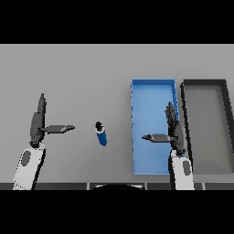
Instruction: Pick up the blue pipe and place it into the blue bin.
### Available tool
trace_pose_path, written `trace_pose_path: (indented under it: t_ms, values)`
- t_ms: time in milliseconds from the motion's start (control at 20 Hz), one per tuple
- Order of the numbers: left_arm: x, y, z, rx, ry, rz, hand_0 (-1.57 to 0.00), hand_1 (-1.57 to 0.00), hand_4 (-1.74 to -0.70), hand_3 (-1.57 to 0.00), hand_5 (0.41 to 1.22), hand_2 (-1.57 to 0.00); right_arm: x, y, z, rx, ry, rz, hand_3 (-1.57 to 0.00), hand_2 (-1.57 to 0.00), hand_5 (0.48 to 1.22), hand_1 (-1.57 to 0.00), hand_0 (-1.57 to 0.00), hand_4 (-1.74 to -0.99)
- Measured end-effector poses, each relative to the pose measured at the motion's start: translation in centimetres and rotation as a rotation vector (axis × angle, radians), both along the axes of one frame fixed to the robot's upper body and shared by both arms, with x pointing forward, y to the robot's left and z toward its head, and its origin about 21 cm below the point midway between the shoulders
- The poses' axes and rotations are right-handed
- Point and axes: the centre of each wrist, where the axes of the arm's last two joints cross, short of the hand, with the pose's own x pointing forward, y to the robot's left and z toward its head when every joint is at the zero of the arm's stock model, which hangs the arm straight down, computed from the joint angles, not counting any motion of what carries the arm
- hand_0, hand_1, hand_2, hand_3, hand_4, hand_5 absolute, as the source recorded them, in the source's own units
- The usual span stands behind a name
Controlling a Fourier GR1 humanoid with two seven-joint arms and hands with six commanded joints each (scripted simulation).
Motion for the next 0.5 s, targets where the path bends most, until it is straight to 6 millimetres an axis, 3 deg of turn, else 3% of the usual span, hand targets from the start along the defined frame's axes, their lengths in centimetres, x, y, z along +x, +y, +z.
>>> trace_pose_path:
  t_ms: [300, 400, 500]
  values:
    - [0.3, 0.2, -0.1, 0.003, -0.003, 0.000, 0.00, 0.00, -0.97, 0.00, 0.593, 0.00, 0.2, 0.2, -0.1, 0.005, -0.002, 0.000, 0.00, 0.00, 0.629, 0.00, 0.00, -1.205]
    - [-0.7, 2.8, -0.2, 0.117, -0.002, -0.181, 0.00, 0.00, -0.96, 0.00, 0.590, 0.00, -1.3, -1.6, 0.7, -0.225, -0.142, 0.057, 0.00, 0.00, 0.627, 0.00, 0.00, -1.197]
    - [-0.8, 4.0, -0.5, 0.157, 0.018, -0.253, 0.00, 0.00, -0.96, 0.00, 0.592, 0.00, -1.7, -1.6, 1.1, -0.292, -0.140, 0.086, 0.00, 0.00, 0.622, 0.00, 0.00, -1.193]
